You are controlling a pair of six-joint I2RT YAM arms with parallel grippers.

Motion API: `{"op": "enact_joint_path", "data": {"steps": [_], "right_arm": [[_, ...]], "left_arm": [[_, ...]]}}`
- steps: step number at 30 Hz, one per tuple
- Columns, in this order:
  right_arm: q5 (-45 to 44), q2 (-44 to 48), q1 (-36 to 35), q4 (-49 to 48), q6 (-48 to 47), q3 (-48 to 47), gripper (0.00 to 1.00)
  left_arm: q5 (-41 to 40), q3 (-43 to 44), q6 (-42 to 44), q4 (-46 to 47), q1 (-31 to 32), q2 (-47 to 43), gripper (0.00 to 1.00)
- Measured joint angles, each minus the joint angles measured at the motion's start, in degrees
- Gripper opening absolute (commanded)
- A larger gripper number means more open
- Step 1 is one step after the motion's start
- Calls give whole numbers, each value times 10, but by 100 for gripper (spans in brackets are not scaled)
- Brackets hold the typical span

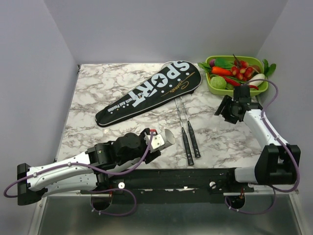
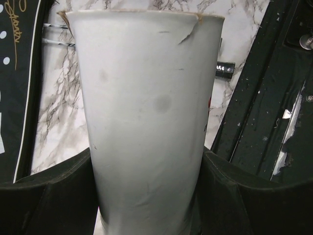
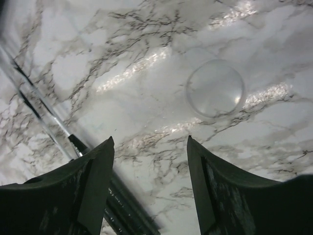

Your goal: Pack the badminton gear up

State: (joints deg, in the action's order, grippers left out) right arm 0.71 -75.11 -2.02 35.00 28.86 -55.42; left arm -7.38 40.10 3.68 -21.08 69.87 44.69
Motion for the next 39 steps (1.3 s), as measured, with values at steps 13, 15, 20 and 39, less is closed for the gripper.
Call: {"op": "enact_joint_path", "data": {"steps": [13, 15, 20, 39], "right_arm": [[-20, -140, 36, -41, 0, -11, 61], [-25, -155, 36, -42, 0, -15, 59], [-30, -184, 36, -45, 0, -17, 51], [-41, -228, 36, -46, -5, -31, 19]], "left_arm": [[-41, 16, -16, -17, 0, -7, 0], [-46, 17, -17, -18, 0, -7, 0], [-52, 17, -18, -18, 0, -7, 0], [-59, 23, -22, -26, 0, -11, 0]]}}
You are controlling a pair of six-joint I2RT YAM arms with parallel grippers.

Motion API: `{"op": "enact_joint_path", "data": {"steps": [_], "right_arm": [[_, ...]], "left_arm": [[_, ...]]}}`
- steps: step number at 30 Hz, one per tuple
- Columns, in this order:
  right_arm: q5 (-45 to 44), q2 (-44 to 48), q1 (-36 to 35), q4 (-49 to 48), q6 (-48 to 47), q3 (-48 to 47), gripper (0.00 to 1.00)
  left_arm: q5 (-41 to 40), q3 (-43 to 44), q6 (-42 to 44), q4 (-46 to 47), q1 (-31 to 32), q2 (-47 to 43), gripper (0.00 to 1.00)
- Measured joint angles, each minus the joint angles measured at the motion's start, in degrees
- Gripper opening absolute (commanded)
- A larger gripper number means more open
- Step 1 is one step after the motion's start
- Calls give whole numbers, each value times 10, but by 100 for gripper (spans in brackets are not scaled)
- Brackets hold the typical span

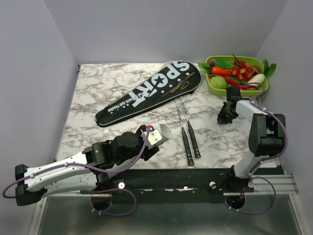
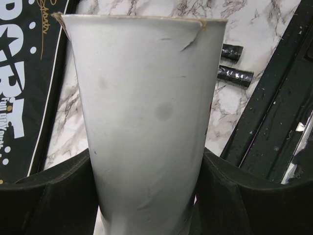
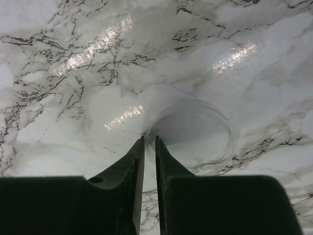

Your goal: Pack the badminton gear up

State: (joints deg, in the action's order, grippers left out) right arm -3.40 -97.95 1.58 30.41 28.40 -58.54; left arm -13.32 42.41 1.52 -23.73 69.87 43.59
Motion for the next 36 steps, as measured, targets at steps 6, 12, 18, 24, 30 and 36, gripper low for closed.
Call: {"op": "enact_joint_path", "data": {"steps": [6, 12, 18, 24, 30, 36], "right_arm": [[0, -1, 0, -2, 0, -1, 11], [1, 3, 0, -1, 0, -2, 3], [8, 65, 0, 10, -5, -2, 3], [44, 174, -8, 15, -15, -2, 3], [106, 279, -31, 28, -21, 8, 3], [226, 382, -75, 35, -26, 15, 8]], "left_arm": [[0, 0, 0, 0, 0, 0, 0], [-1, 0, 0, 0, 0, 0, 0], [0, 0, 0, 0, 0, 0, 0], [0, 0, 0, 3, 0, 8, 0], [11, 0, 2, 4, 0, 11, 0], [33, 0, 5, 7, 0, 18, 0]]}}
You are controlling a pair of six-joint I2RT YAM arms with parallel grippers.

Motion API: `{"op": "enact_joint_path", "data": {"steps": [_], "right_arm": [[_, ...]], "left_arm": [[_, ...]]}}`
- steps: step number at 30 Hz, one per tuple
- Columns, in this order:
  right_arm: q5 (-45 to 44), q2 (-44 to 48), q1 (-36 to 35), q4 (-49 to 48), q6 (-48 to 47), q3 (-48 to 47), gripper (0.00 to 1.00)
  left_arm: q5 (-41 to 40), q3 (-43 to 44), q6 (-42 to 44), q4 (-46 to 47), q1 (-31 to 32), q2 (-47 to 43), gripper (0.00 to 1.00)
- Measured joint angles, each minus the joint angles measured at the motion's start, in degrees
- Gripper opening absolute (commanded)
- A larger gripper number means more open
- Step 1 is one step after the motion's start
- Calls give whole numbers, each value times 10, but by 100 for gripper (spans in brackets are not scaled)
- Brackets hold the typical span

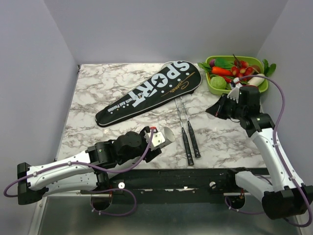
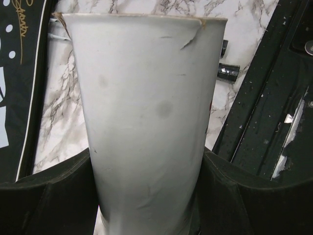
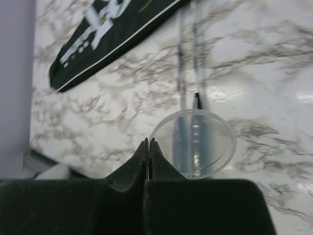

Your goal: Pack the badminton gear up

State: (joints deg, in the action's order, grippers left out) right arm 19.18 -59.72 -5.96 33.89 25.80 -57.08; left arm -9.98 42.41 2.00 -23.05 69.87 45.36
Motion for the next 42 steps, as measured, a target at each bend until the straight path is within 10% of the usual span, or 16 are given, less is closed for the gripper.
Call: {"op": "enact_joint_path", "data": {"steps": [17, 42], "right_arm": [[268, 144, -180, -39, 32, 0, 4], [252, 19, -350, -106, 63, 0, 5]], "left_arm": [[52, 0, 6, 7, 0, 18, 0], [61, 0, 6, 7, 0, 14, 0]]}}
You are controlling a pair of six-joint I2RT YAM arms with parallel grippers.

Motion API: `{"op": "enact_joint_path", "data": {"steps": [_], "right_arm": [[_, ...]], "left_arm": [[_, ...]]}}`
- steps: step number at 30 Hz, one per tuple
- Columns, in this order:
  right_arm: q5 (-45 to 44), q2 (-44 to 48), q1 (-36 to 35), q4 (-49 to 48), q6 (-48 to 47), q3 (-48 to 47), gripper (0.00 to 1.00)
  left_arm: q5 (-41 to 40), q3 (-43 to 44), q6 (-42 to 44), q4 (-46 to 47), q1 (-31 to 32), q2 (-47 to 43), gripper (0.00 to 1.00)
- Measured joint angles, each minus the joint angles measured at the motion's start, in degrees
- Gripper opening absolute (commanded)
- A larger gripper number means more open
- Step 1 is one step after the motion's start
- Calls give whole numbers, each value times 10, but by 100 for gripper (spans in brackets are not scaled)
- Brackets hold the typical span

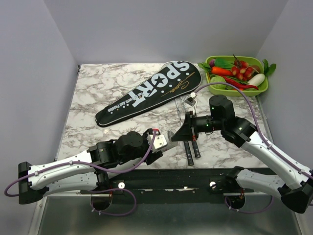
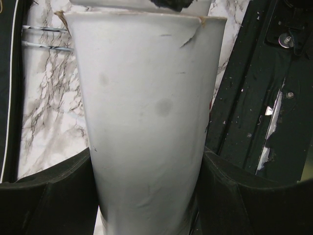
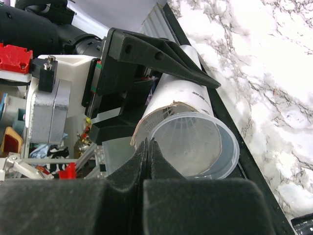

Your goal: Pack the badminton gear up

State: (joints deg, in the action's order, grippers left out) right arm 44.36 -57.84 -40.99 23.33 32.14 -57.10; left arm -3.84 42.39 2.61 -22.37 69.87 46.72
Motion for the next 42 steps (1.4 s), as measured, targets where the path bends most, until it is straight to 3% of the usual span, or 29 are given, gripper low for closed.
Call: {"op": "enact_joint_path", "data": {"steps": [42], "right_arm": [[-10, -14, -22, 3, -10, -28, 4]], "left_arm": [[0, 0, 0, 2, 0, 2, 0]]}}
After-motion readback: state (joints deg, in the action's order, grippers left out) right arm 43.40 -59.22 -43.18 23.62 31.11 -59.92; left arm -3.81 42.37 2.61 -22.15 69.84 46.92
